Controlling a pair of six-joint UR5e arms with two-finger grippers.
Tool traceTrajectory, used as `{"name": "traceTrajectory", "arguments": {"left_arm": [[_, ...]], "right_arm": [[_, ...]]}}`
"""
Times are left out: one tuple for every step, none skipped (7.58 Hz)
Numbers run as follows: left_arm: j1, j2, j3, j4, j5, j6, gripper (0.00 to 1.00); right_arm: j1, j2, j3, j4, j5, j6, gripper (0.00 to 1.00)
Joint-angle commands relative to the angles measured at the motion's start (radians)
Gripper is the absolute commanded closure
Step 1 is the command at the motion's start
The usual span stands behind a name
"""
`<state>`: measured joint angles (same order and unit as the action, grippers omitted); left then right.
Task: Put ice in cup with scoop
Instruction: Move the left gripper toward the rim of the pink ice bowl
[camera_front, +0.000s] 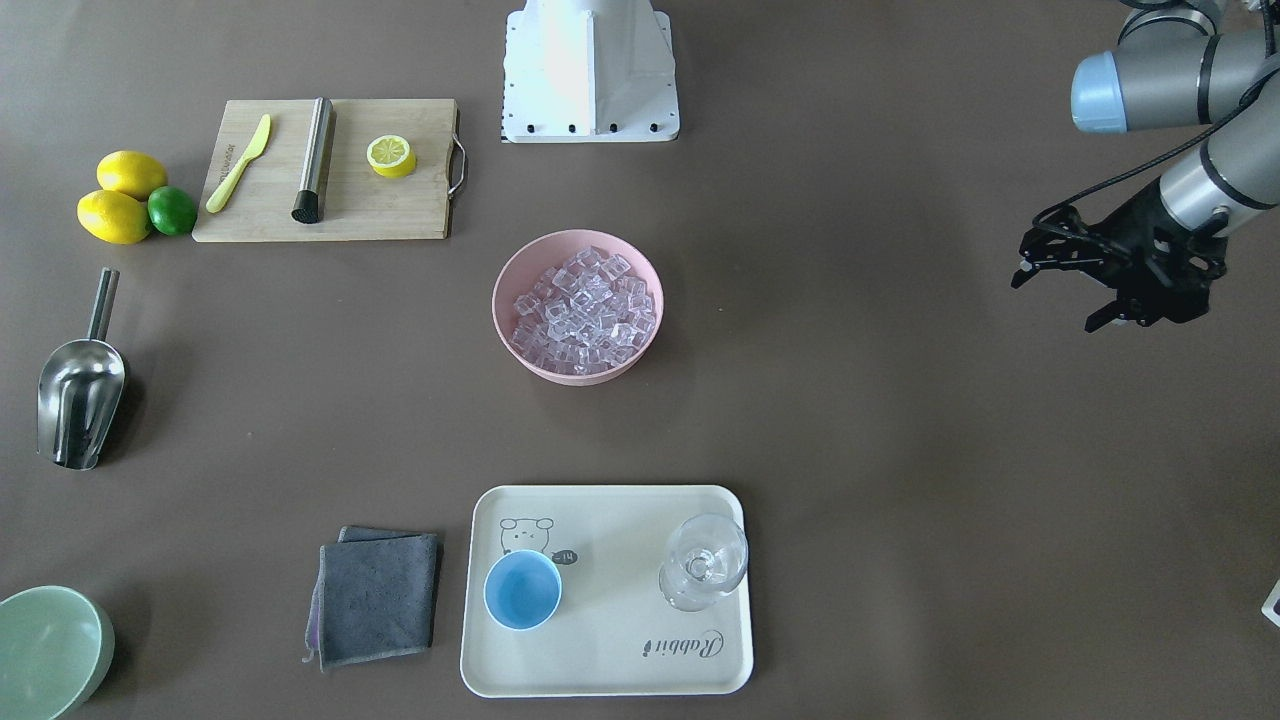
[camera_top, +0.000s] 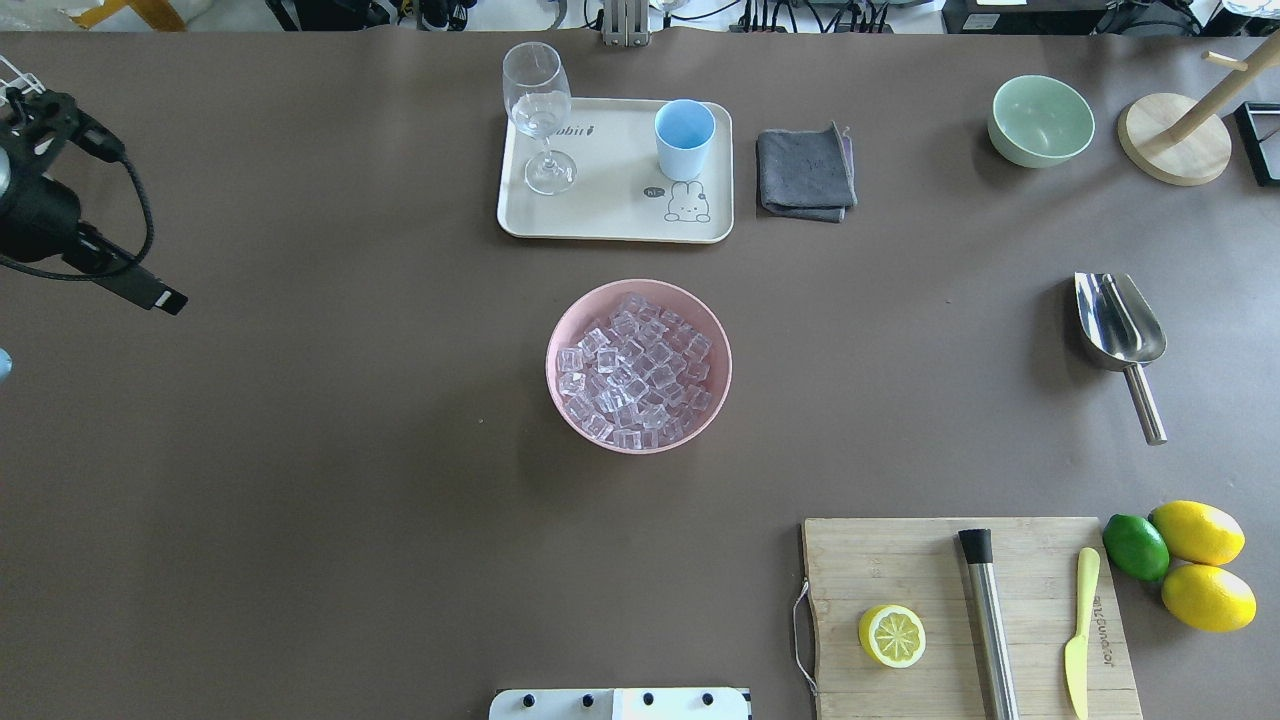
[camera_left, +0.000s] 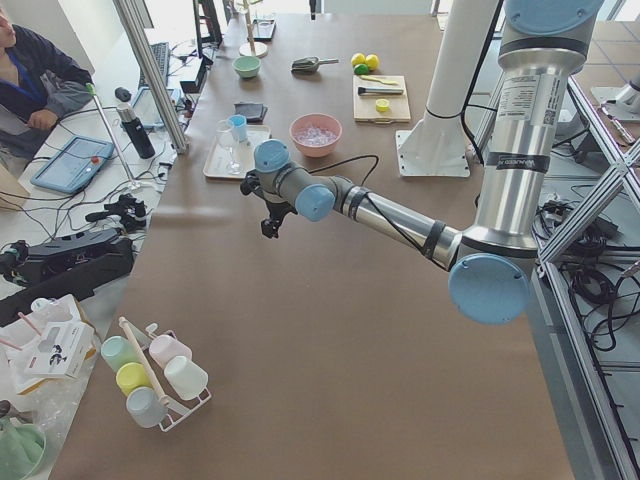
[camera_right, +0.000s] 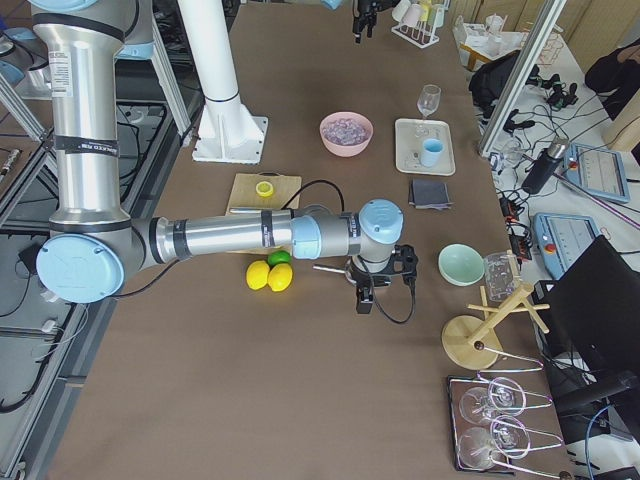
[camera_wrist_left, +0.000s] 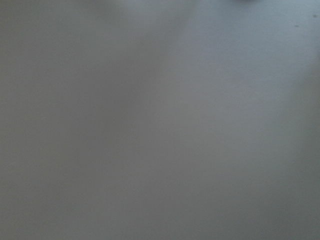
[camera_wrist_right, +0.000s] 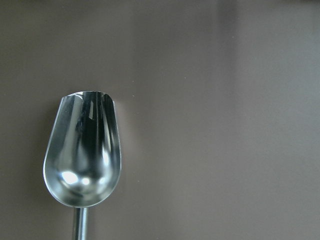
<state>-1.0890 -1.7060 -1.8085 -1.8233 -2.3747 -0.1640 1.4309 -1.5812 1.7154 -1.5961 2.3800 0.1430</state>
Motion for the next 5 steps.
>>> {"name": "traceTrajectory", "arguments": {"left_arm": [[0.191,-0.142,-0.017,-0.027,0.011,-0.002,0.02],[0.266,-0.18,-0.017,-0.043,0.02,0.007,0.02],[0.366,-0.187,-0.011,-0.151,0.135,0.008,0.02],[0.477,-0.17,0.001,-0.294,0.31,0.008,0.02],[0.518,-0.172,0.015,-0.365,0.365,0.009,0.02]], "right_arm": [[-0.15,0.027,0.059,0.002,0.013,0.263,0.0],[-0.168,0.027,0.059,0.002,0.018,0.301,0.0],[-0.2,0.02,0.061,0.002,0.016,0.344,0.0],[-0.236,0.017,0.058,0.024,0.001,0.371,0.0],[-0.286,-0.011,0.037,0.147,-0.037,0.467,0.0]]}}
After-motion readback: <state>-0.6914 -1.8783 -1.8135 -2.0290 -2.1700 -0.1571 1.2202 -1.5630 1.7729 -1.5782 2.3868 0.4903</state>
